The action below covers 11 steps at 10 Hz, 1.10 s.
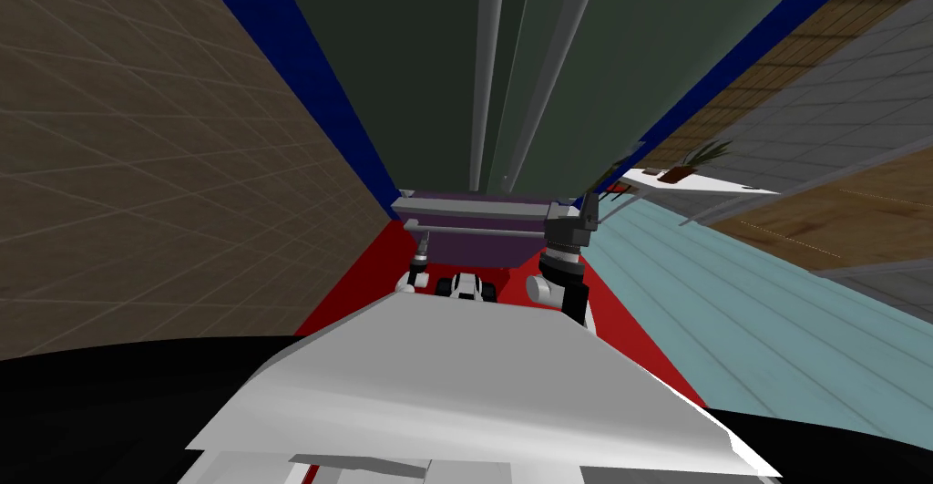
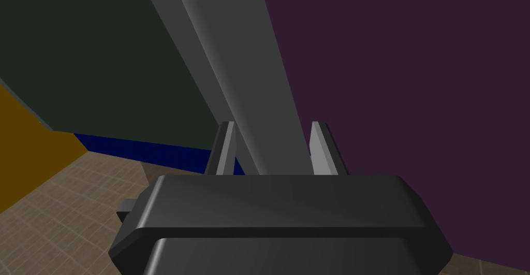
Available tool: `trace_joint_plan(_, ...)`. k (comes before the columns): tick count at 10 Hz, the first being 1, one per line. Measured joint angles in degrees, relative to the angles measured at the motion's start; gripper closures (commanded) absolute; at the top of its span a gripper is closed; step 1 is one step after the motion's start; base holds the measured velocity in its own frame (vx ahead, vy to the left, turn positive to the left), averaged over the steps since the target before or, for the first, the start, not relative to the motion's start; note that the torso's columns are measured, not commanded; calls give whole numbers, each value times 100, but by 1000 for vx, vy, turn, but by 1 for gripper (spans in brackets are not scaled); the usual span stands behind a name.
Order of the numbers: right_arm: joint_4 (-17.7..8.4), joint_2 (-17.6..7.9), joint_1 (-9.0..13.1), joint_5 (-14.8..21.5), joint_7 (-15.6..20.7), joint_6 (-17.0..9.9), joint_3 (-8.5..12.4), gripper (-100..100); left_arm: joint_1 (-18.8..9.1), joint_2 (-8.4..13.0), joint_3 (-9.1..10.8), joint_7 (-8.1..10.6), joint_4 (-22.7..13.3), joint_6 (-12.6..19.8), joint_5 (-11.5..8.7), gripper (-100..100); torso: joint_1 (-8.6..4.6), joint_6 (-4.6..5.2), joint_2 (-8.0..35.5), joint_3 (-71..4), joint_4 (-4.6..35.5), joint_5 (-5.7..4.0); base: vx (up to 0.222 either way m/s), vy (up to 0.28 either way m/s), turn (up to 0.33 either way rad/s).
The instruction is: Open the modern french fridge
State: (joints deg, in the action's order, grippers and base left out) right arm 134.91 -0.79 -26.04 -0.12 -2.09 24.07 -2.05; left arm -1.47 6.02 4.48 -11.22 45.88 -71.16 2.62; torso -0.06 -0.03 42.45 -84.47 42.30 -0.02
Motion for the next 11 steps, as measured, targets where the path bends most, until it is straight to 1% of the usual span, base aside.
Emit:
trace_joint_plan(2,0,0,1,0,0,0,0,0,10,14,-12,24,46,44,7,100,0,3,1,0,6,-3,-201,-18,26)
trace_joint_plan(3,0,0,0,0,0,0,0,0,11,21,-20,36,57,63,13,100,0,1,-4,-4,9,-6,-90,-8,5)
trace_joint_plan(6,0,0,0,0,0,0,0,0,34,28,-44,63,76,71,27,100,7,-4,-2,-2,3,-1,-164,-6,27)
trace_joint_plan(8,0,0,0,0,0,0,0,0,55,43,-62,89,122,83,40,100,2,-4,2,0,7,-4,-216,-20,35)
trace_joint_plan(11,0,0,-1,0,0,0,0,0,106,49,-90,117,151,102,57,100,-1,-1,-27,-20,6,-9,-131,-5,21)
